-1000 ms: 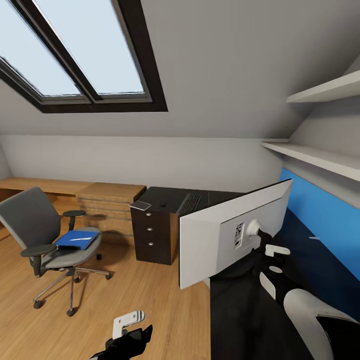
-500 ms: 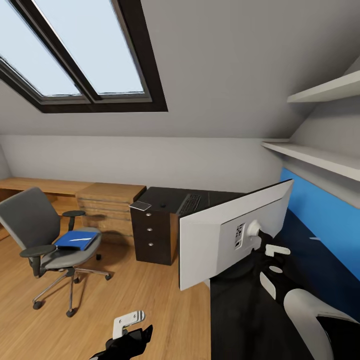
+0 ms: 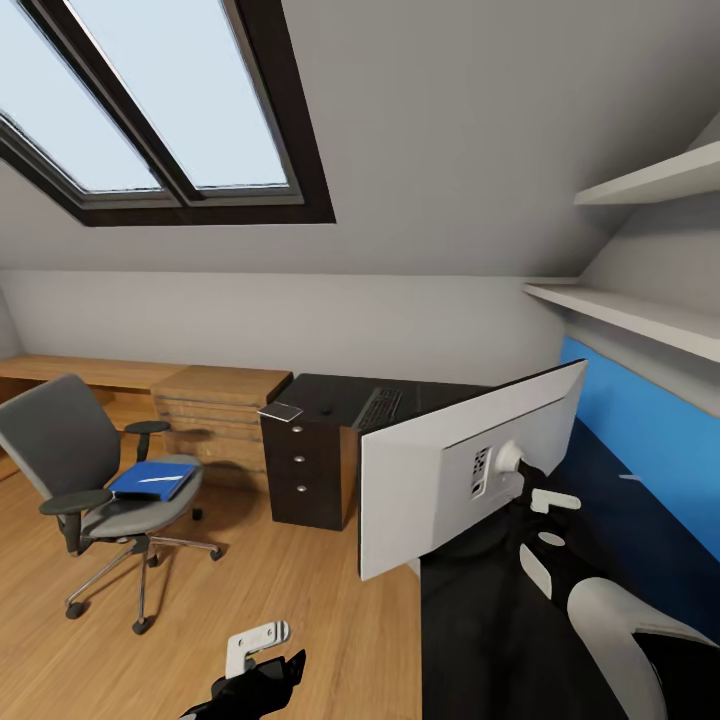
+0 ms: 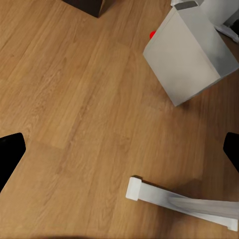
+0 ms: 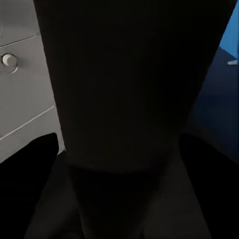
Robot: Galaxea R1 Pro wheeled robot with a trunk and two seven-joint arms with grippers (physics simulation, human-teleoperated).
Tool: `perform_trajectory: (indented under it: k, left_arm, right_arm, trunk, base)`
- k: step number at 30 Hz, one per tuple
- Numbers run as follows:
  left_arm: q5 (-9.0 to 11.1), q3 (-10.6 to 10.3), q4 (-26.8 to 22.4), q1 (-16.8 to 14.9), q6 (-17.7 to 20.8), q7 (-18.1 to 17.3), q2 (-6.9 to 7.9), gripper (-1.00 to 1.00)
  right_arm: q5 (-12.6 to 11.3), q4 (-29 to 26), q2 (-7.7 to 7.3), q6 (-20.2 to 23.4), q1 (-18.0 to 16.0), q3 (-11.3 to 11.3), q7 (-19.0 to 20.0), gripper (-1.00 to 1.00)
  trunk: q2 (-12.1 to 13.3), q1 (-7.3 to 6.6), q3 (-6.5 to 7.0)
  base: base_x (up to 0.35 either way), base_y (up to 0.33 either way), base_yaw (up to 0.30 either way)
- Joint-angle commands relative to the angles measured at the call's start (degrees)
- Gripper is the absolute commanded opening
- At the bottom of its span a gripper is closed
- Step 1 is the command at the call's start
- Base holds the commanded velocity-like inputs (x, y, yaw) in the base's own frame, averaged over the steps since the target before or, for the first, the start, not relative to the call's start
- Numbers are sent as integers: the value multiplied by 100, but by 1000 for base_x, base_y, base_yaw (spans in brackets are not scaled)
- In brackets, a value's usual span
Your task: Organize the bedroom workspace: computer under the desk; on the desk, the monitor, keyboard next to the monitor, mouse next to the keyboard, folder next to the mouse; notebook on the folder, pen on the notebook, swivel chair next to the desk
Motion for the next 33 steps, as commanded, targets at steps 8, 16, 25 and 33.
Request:
perform_trajectory:
  k: [8, 16, 25, 33]
  left_arm:
    - [60, -4, -8, -2, 17, 50, -1, 100]
    - [62, -4, -8, -2, 17, 50, -2, 100]
    - [59, -4, -8, -2, 17, 50, 1, 100]
    - [56, -4, -8, -2, 17, 50, 1, 100]
  right_arm:
    - [-20, 5, -13, -36, -4, -11, 13, -100]
    - [-20, 5, -16, -42, -7, -9, 13, -100]
    - [-20, 5, -16, -42, -6, -13, 13, -100]
    - [-20, 5, -16, -42, -4, -9, 13, -100]
  trunk:
    - [-6, 1, -7]
    - [-6, 1, -7]
    - [-6, 1, -7]
    - [-6, 1, -7]
  base:
    - [0, 0, 0]
    - [0, 0, 0]
    - [0, 0, 0]
    - [-44, 0, 0]
